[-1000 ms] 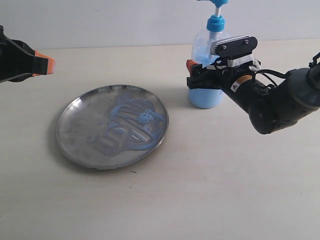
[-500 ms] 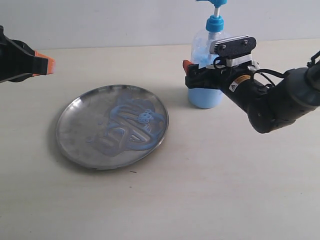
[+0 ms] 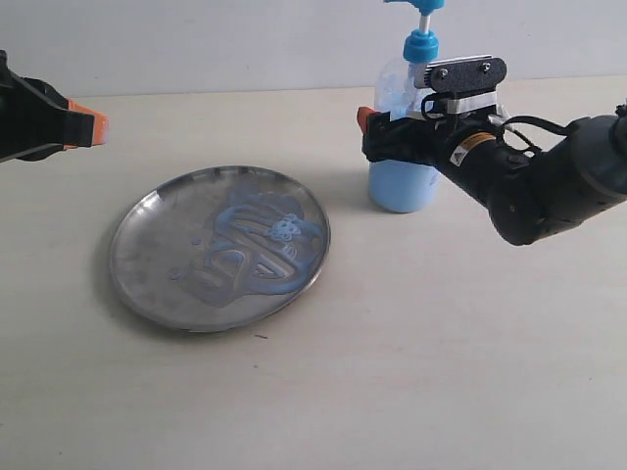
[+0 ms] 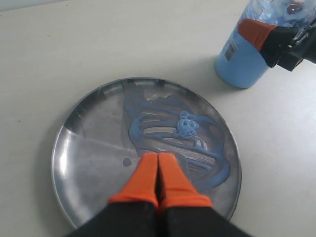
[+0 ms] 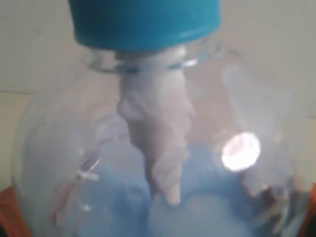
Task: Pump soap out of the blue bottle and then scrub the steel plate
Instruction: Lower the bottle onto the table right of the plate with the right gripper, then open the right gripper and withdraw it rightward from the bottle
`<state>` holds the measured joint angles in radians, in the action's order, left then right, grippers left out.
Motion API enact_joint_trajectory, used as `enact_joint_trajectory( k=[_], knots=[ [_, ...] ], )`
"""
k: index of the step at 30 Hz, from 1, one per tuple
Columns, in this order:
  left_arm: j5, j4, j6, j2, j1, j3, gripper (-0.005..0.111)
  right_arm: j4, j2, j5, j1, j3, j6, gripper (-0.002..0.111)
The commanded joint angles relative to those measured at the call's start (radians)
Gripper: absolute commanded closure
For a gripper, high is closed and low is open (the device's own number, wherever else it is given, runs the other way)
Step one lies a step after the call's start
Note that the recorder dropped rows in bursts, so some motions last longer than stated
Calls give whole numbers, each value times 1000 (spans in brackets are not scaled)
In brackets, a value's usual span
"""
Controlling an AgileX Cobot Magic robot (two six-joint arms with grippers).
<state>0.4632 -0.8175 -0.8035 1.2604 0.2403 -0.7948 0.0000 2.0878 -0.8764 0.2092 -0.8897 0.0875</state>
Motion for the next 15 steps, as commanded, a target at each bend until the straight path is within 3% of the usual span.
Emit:
enact_joint_trajectory(
  k=[1,8,15],
  knots=[
    [-5,2,-5,-7,-3,1,107,-11,-65,119,1,-5,-16,11],
    [-5,2,-5,-7,-3,1,107,-14,-110,209,1,-2,-6,11],
    [-5,2,-5,-7,-3,1,107,-33,-180,177,1,79,14,11]
  ],
)
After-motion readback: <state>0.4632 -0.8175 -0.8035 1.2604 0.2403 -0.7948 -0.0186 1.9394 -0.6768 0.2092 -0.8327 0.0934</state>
